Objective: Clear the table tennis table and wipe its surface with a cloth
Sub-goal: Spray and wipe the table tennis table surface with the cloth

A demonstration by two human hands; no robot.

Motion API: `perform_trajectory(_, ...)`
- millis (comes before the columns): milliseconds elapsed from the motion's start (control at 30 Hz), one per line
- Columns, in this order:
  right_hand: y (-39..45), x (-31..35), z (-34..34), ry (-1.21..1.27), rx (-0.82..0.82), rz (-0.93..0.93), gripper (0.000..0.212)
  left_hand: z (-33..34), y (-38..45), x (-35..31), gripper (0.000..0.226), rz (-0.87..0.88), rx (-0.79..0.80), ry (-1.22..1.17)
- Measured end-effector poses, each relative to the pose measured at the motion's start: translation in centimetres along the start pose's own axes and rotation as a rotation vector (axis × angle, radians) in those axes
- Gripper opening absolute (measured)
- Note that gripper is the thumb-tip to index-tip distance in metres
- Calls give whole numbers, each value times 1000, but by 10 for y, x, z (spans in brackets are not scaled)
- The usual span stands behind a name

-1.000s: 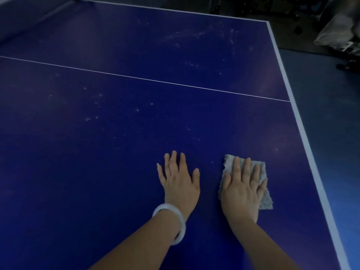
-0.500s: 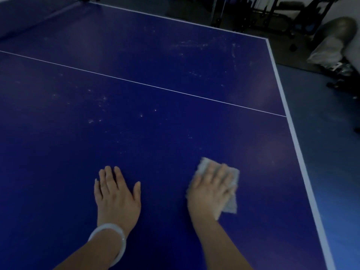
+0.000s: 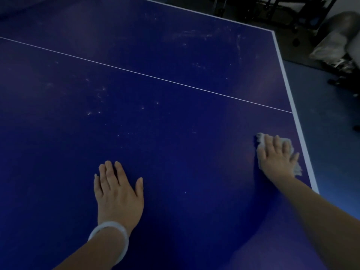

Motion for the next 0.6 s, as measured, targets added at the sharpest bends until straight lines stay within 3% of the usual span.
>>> perform_trajectory(67,0,1,0,67,9,127,59,0,0,-1,78,-5,29,2)
perform_trajectory(133,-15,33,4,15,-2,141,62,-3,0,-1,80,-8,39,8)
perform_trajectory(167,-27,57,10,-51,-23,47,64,-4,0,-1,80,-9,42,10)
perform_trajectory(300,-101,149,41,-91,-40,-611,66,-6,0,-2,81,-12,54,-1)
perform_trajectory(367,-102,151,41,-122,-31,-710,62,-6,0,-2,81,-10,61,-14)
perform_trajectory(433,-76,129,38,-173,-55,-545,61,-5,1,0,81,-15,60,-20)
perform_trajectory(533,-33,103,19,54,-46,-58,60,-3,1,0,80,-11,55,-10)
perform_trajectory(600,-17,120,9,164,-27,92,61,-2,1,0,83,-7,58,-16)
Point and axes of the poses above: each hand's wrist, its own y-axis towards the middle knuckle, its own z-axis out of the palm, x = y × z, the point moved 4 cm from there along y, towards the middle knuckle, and after that the axes turned 1 degree about z, right-handed, at the moved point
